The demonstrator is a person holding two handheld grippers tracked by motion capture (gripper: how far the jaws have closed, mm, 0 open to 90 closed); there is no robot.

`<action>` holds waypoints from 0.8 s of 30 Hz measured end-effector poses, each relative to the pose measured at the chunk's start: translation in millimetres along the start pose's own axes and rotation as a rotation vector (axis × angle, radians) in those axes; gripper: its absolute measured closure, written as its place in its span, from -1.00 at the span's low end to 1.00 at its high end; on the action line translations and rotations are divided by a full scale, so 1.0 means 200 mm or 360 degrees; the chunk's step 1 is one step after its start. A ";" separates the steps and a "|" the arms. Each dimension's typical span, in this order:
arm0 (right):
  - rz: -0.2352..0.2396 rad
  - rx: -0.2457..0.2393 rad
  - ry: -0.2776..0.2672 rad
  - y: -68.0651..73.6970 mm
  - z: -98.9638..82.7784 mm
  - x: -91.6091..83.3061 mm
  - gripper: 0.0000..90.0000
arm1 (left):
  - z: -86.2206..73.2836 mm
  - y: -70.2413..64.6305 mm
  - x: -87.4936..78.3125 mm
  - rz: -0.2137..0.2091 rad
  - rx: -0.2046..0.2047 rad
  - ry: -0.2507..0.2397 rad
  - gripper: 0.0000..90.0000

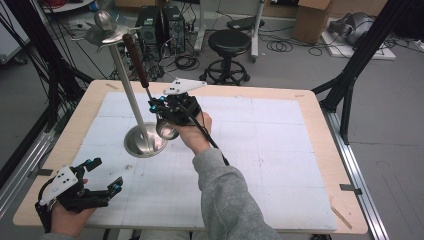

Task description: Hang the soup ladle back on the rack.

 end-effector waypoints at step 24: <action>0.0010 -0.0070 -0.0067 0.00 -0.05 -0.14 -0.33 | 0.03 0.01 -0.02 0.0001 -0.0018 -0.0055 -0.96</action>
Point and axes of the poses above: each handheld gripper's, and its own axes: x roughly forward along the jaws, z roughly out of its top, y roughly to its left, the point moved 5 cm from there along x, roughly forward along the jaws
